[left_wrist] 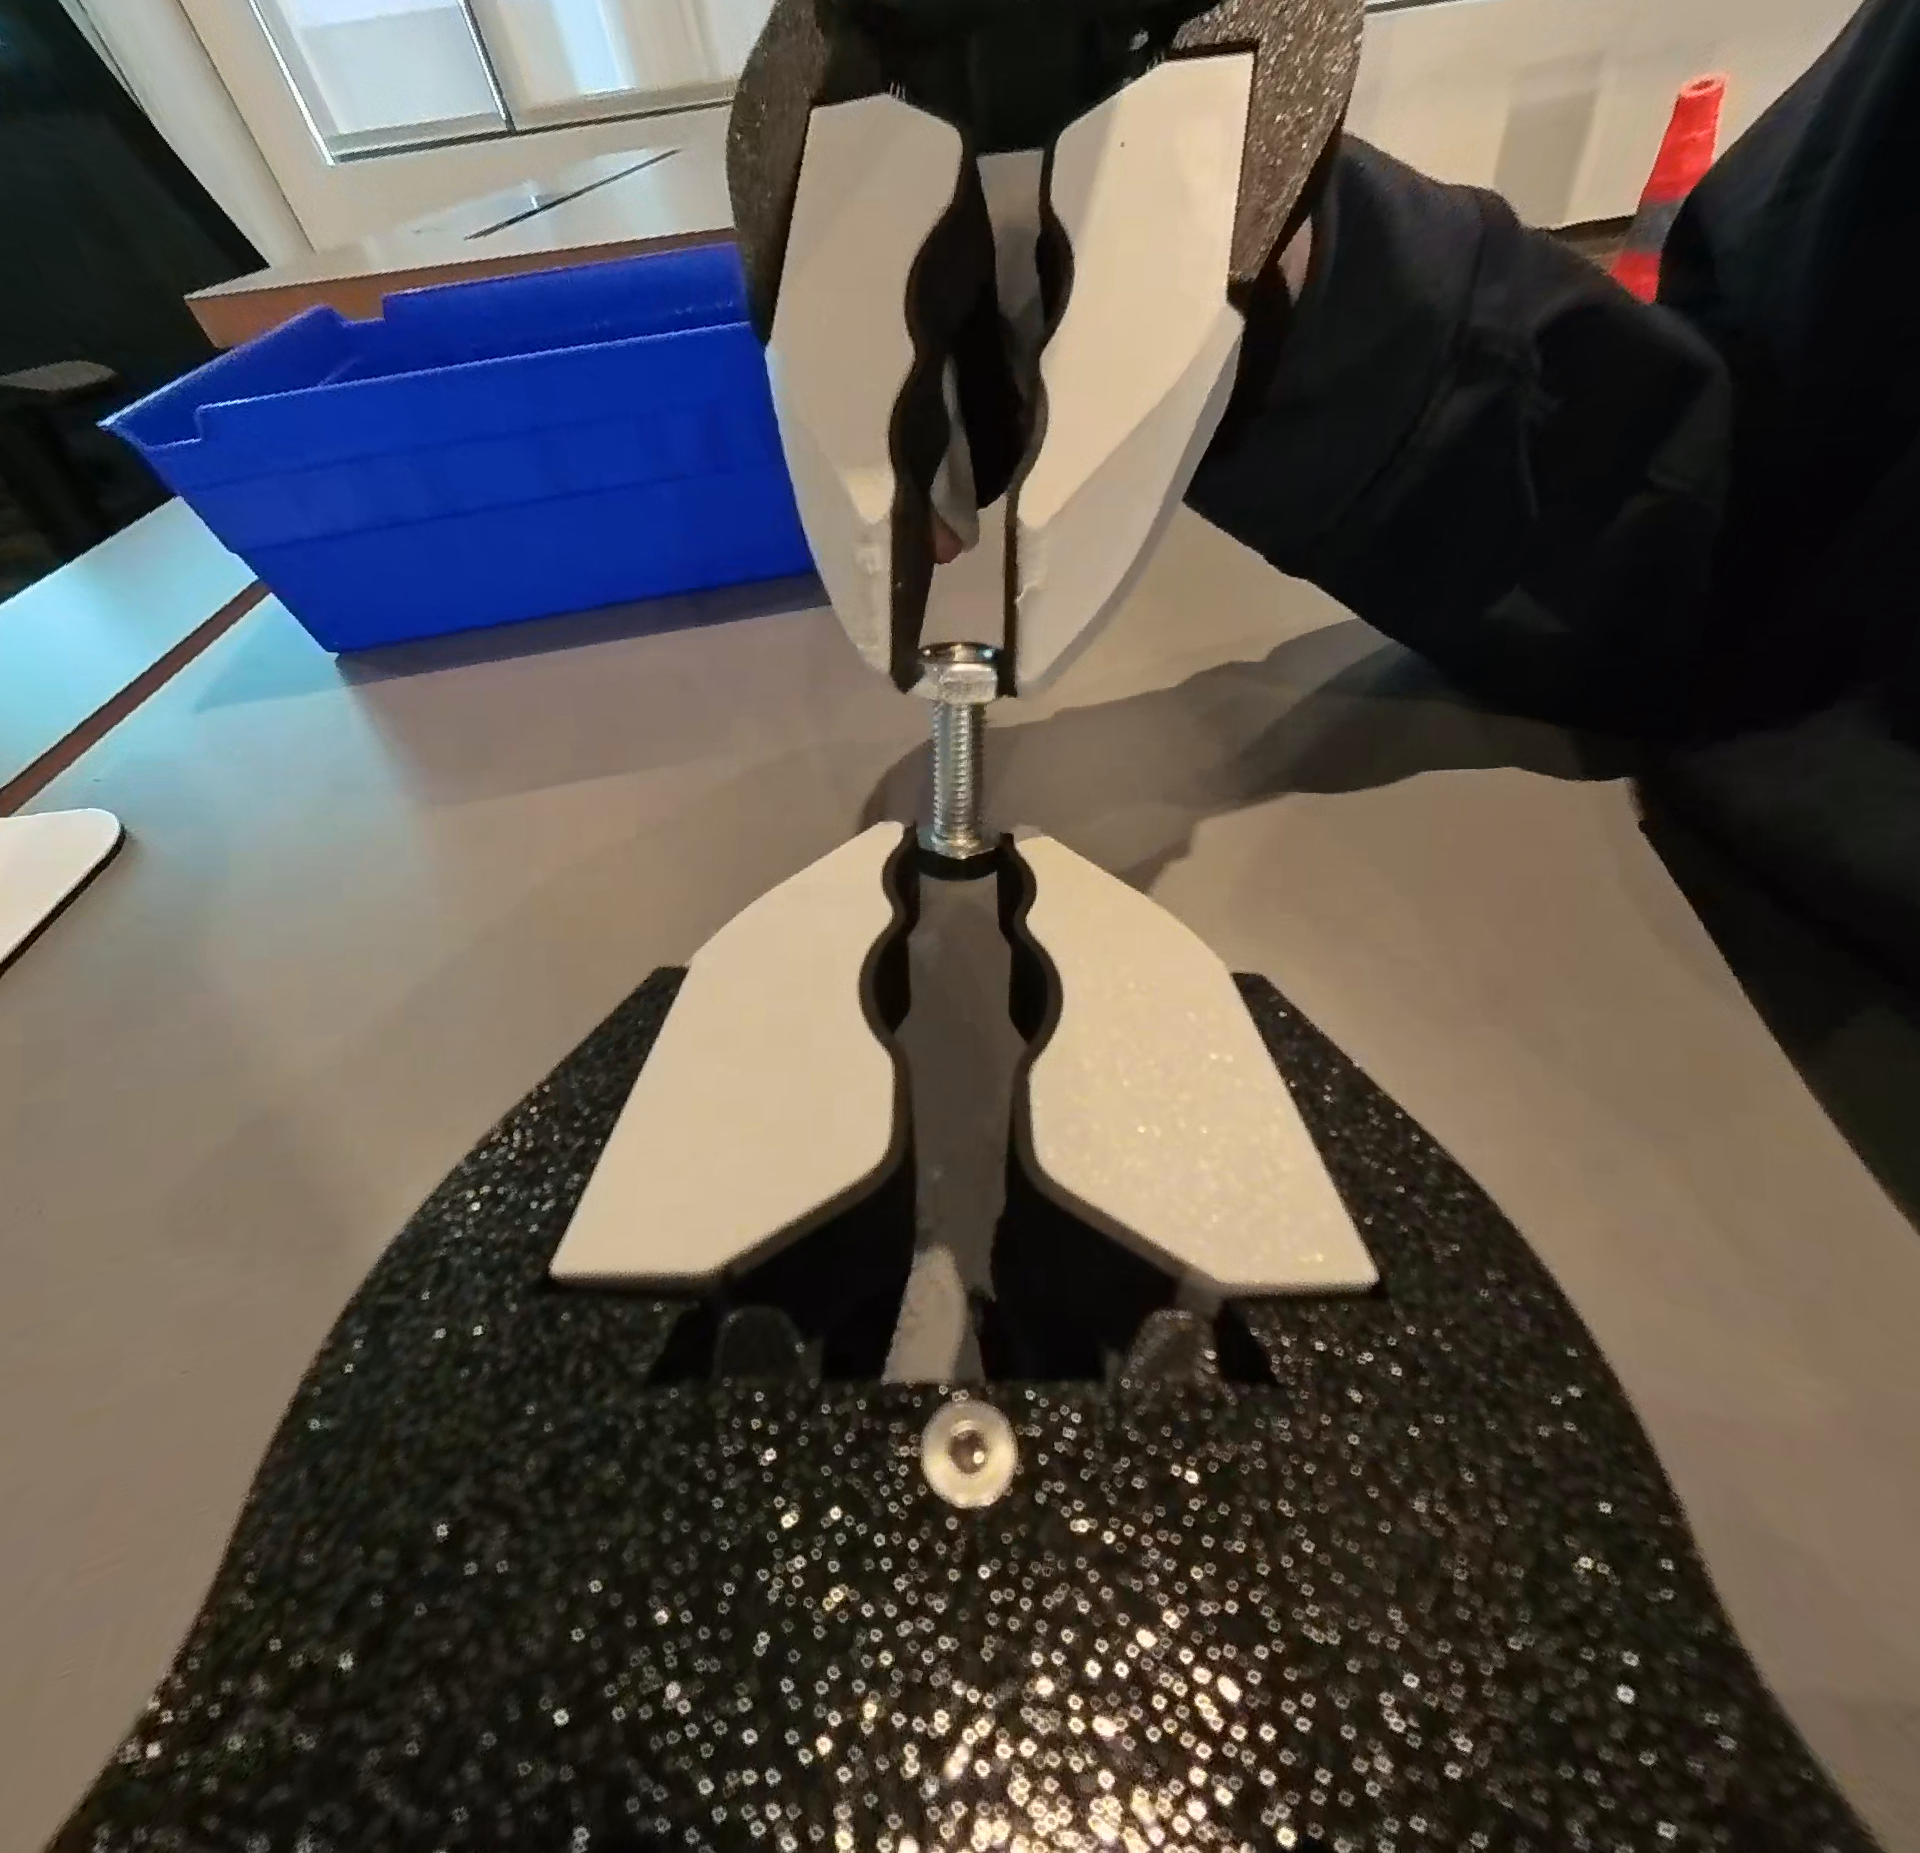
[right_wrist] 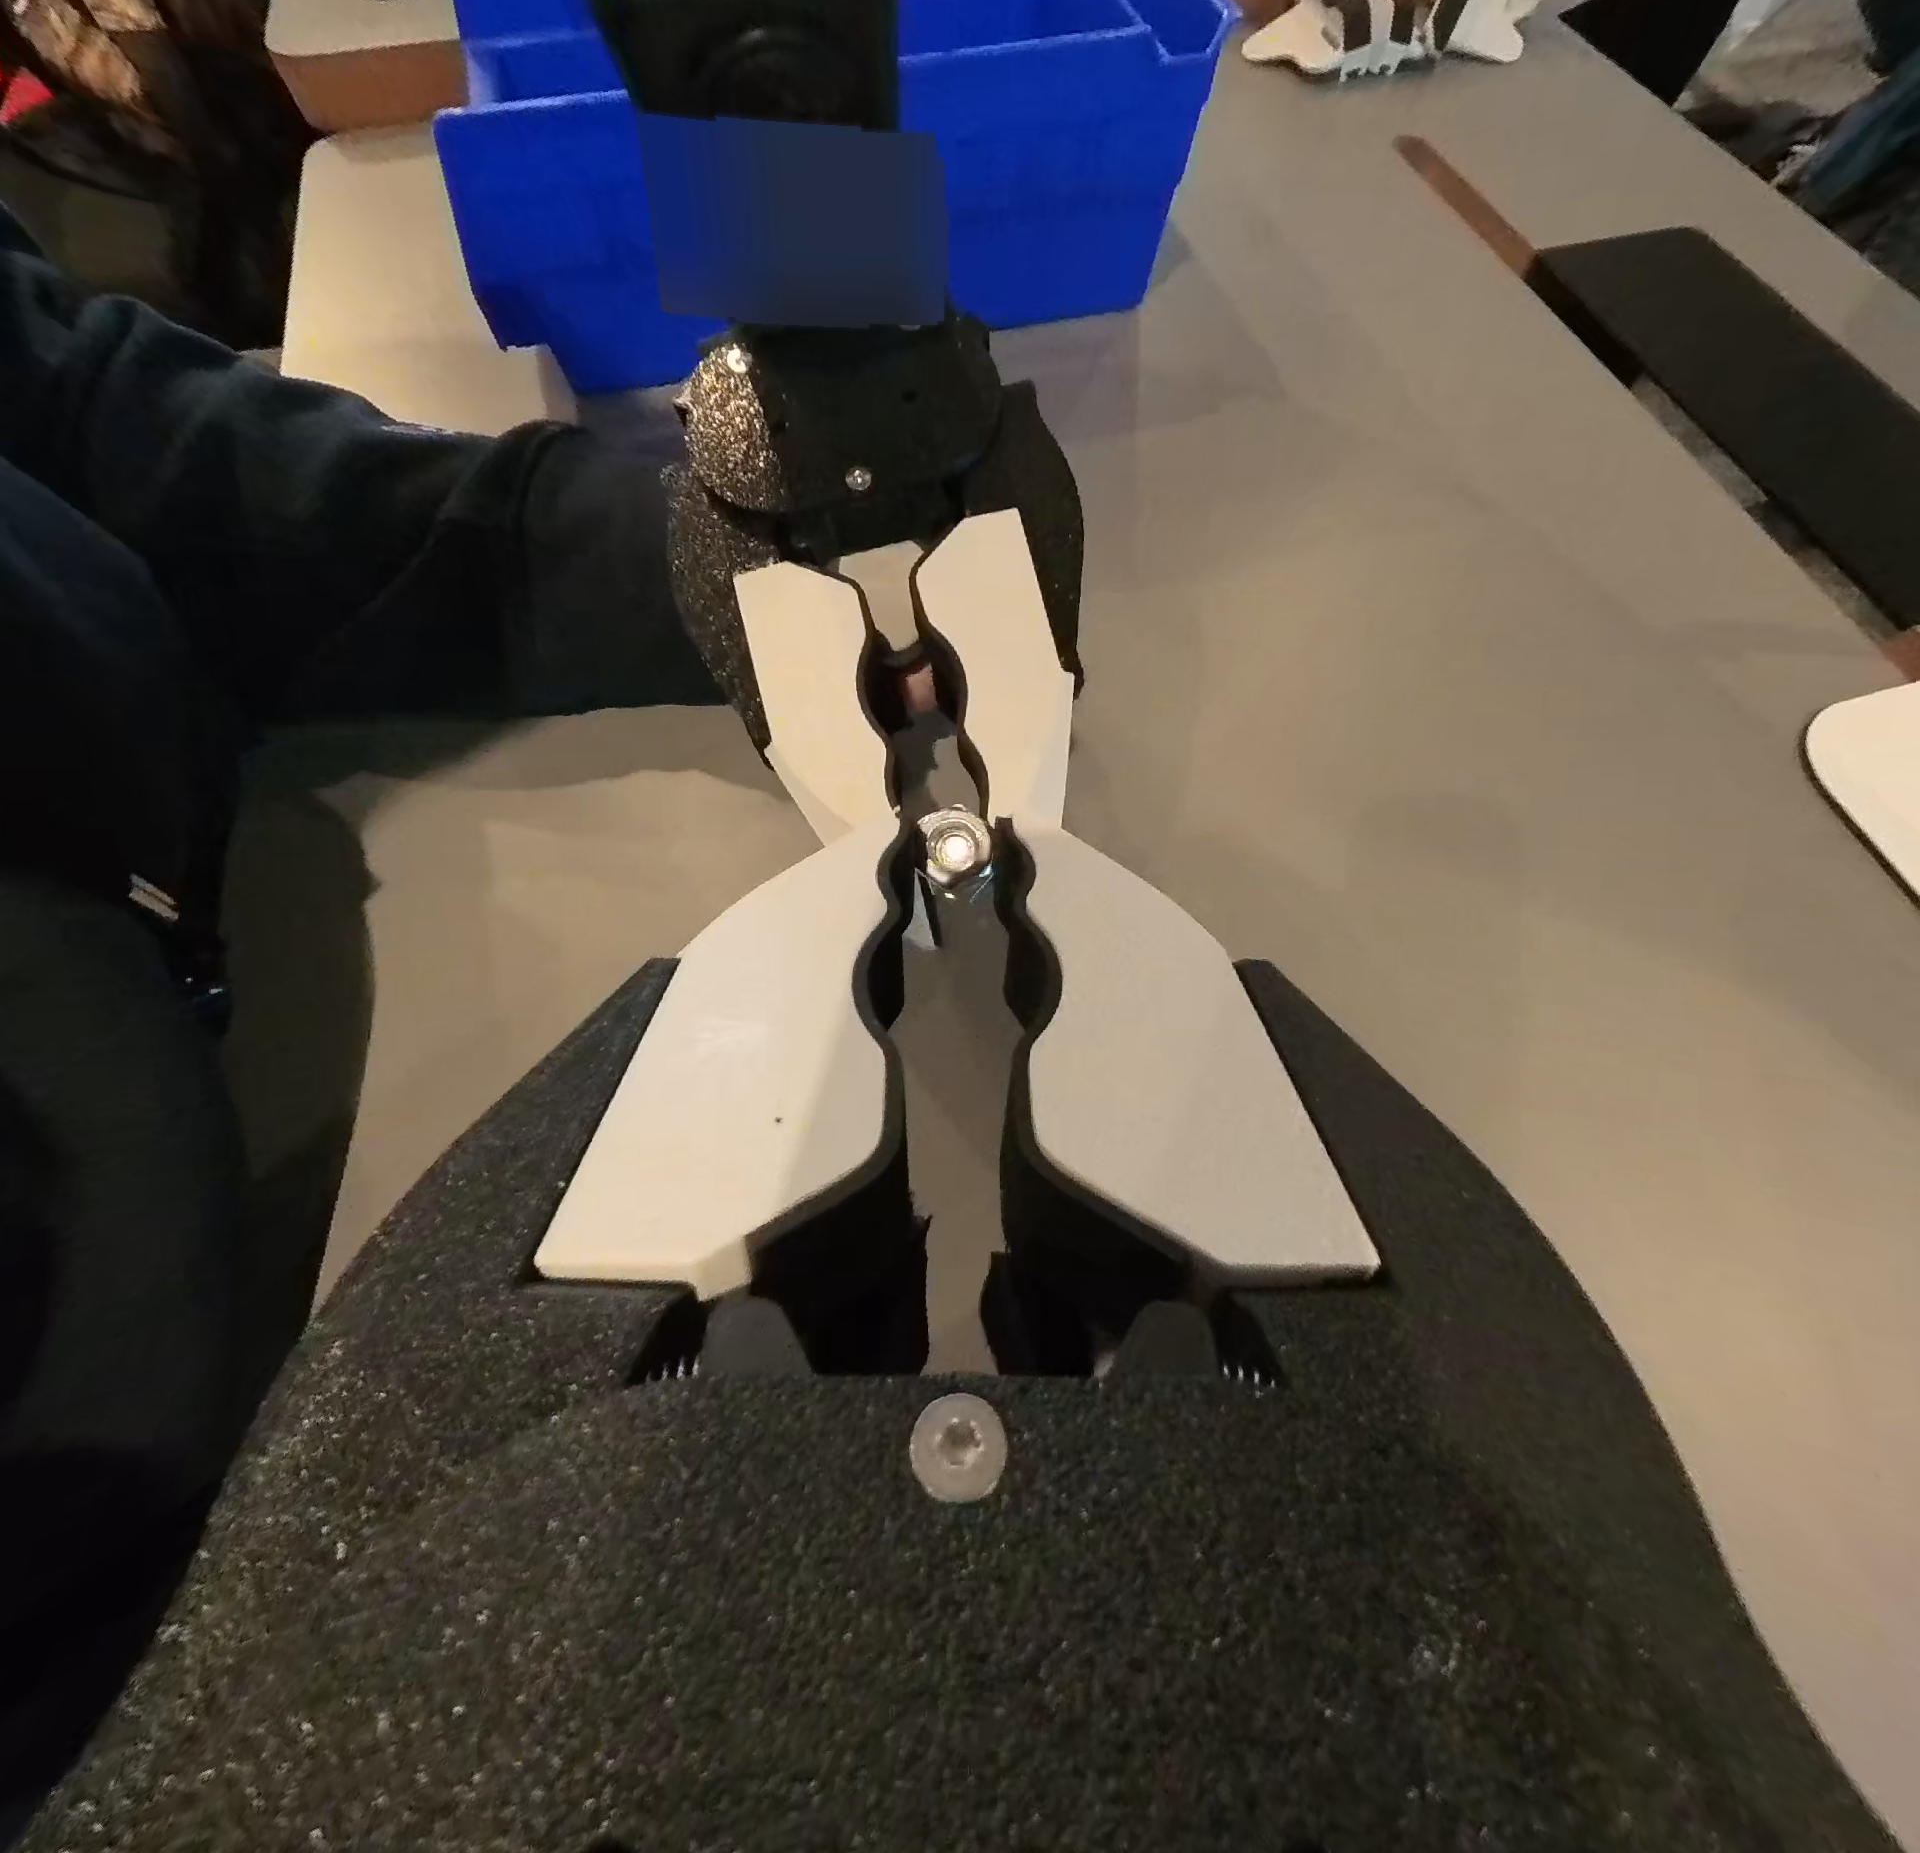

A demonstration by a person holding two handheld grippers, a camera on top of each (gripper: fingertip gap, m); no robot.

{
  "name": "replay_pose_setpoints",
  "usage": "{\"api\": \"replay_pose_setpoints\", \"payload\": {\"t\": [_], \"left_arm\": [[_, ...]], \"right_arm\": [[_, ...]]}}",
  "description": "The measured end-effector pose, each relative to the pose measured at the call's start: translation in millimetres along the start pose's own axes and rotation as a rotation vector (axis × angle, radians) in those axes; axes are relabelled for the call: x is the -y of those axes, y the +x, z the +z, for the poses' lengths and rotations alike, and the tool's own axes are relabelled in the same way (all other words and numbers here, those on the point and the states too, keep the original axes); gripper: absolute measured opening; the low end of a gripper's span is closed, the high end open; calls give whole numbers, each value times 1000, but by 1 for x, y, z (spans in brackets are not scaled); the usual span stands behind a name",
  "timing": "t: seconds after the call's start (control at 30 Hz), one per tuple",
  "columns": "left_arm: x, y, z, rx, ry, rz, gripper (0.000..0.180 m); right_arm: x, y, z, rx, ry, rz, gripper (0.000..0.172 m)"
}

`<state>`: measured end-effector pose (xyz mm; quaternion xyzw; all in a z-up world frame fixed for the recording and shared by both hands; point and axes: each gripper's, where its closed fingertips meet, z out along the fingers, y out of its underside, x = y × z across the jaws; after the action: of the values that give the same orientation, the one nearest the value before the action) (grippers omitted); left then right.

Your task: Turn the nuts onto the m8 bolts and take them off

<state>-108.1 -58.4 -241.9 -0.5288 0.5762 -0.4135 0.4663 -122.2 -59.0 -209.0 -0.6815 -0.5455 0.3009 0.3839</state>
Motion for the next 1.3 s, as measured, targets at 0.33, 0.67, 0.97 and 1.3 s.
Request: {"api": "replay_pose_setpoints", "payload": {"t": [0.33,0.67,0.97,1.3], "left_arm": [[10,-14,-10,68,92,-72,14],[22,-34,-28,147,234,-177,14],[20,-34,-26,140,216,-184,14],[21,-37,-30,139,243,-207,14]], "right_arm": [[28,12,-5,-64,248,-36,62],[45,7,23,-45,536,-70,61],[48,10,19,-49,592,-41,63],[44,10,5,0,613,-48,43]]}}
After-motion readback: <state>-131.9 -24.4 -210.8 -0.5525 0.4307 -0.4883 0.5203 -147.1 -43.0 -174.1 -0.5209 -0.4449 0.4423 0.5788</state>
